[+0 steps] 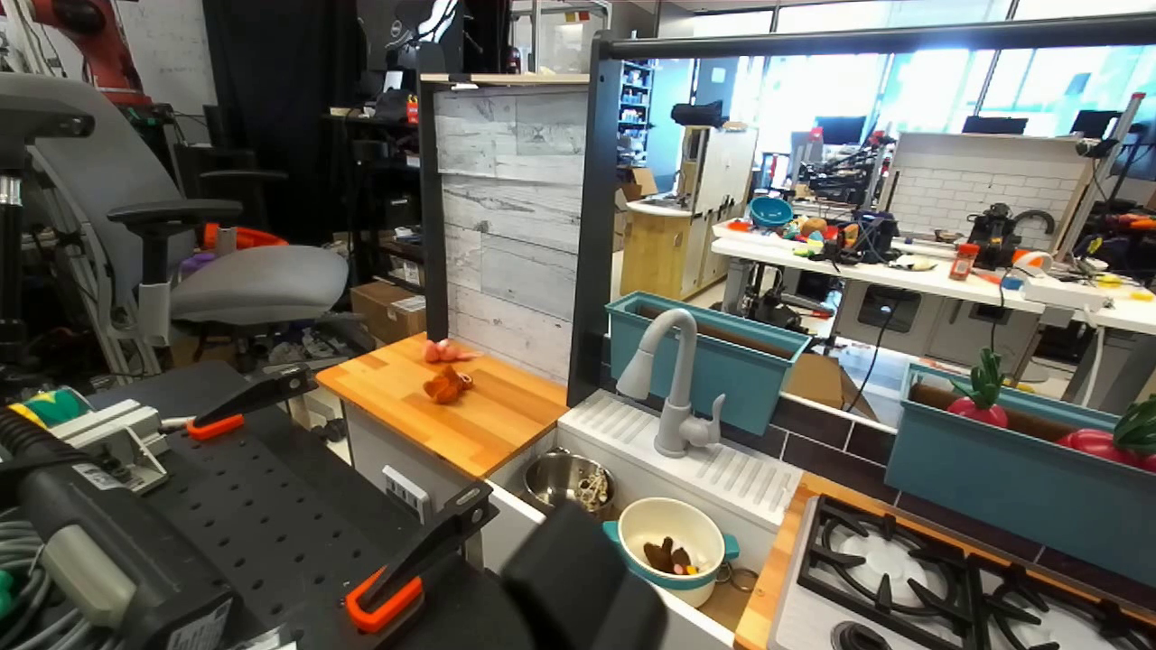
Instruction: Remove the brown plushy from the pot in the sink and put it on the counter
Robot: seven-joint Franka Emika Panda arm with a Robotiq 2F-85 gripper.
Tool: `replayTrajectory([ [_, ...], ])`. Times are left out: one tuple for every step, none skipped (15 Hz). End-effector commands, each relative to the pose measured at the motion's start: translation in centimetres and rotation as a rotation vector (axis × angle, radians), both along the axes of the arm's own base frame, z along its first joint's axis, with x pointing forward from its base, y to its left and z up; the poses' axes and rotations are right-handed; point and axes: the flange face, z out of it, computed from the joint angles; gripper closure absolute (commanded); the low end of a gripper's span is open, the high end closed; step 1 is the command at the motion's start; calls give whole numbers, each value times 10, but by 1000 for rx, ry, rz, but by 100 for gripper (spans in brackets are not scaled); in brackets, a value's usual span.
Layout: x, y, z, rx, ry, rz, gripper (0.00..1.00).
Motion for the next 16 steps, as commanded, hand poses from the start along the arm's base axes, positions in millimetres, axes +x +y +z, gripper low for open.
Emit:
replayTrajectory([
  [10, -9, -35, -42, -19, 71, 0],
  [13, -10, -48, -58, -26, 93, 0],
  [15, -13, -60, -69, -34, 112, 0],
  [18, -15, -74, -78, -37, 132, 0],
  [21, -17, -89, -85, -40, 156, 0],
  [25, -20, -103, -96, -50, 173, 0],
  [28, -24, -117, -101, -56, 191, 0],
  [32, -27, -129, -106, -66, 205, 0],
  [35, -31, -142, -110, -80, 222, 0],
  [38, -34, -153, -112, -90, 233, 0],
  [41, -38, -164, -109, -108, 243, 0],
  [44, -42, -173, -100, -123, 256, 0],
  [46, -45, -182, -92, -141, 262, 0],
  [48, -48, -192, -86, -155, 268, 0],
  [51, -52, -201, -82, -170, 275, 0],
  [53, -56, -210, -79, -187, 280, 0],
])
